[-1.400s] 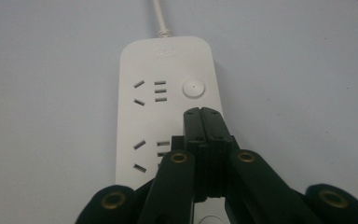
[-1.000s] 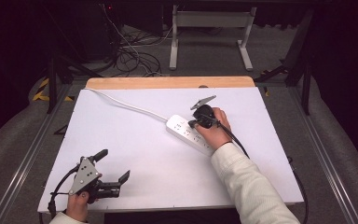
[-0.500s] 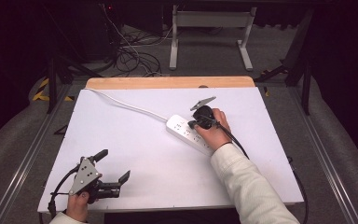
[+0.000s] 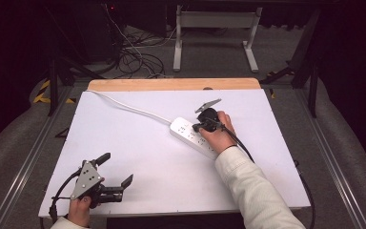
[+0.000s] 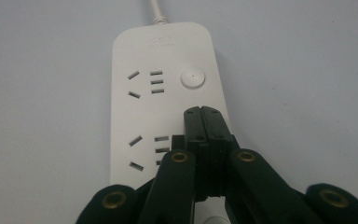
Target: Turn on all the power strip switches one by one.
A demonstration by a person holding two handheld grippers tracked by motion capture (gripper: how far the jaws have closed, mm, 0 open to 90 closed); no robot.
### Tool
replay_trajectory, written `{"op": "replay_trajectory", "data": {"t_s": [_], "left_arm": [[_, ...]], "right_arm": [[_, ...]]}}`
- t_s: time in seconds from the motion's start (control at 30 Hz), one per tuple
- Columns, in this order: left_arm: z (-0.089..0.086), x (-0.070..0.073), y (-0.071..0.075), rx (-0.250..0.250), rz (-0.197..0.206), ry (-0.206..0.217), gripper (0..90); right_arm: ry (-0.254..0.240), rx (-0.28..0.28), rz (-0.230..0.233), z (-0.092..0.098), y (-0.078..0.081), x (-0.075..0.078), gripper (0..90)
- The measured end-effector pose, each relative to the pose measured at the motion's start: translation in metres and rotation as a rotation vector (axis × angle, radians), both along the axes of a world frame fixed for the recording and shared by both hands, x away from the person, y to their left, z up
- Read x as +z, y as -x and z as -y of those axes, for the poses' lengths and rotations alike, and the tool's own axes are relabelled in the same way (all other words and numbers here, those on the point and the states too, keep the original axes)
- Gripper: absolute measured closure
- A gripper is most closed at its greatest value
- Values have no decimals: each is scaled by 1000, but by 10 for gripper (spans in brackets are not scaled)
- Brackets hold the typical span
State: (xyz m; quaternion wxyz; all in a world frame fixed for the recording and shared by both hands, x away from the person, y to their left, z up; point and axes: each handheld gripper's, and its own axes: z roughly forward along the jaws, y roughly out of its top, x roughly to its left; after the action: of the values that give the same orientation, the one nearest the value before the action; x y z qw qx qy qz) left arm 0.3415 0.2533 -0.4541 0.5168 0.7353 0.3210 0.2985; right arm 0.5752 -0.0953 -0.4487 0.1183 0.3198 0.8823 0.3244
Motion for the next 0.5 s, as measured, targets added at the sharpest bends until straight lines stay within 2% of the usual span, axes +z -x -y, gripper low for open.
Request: {"op": "replay_trajectory", "data": {"t_s": [0.23, 0.27, 0.3, 0.33, 0.37, 0.4, 0.43, 0.5], "left_arm": [[1, 0, 1, -2, -4, 9, 21], [0, 0, 0, -1, 1, -2, 21], [0, 0, 0, -2, -2, 1, 21], [0, 0, 0, -2, -6, 7, 21], [0, 0, 0, -2, -6, 11, 21], [0, 0, 0, -2, -5, 9, 21], [0, 0, -1, 0, -4, 10, 21], [0, 0, -1, -2, -3, 4, 21]], "right_arm": [[2, -5, -13, 0, -1, 1, 900], [2, -5, -13, 0, -1, 1, 900], [-2, -5, -1, 0, -1, 3, 900], [-43, -12, 54, 2, 4, 12, 900], [-90, -12, 69, 3, 6, 18, 900], [-90, -12, 69, 3, 6, 18, 900], [-112, 5, 103, 3, 8, 27, 900], [-109, 13, 100, 2, 9, 31, 900]]}}
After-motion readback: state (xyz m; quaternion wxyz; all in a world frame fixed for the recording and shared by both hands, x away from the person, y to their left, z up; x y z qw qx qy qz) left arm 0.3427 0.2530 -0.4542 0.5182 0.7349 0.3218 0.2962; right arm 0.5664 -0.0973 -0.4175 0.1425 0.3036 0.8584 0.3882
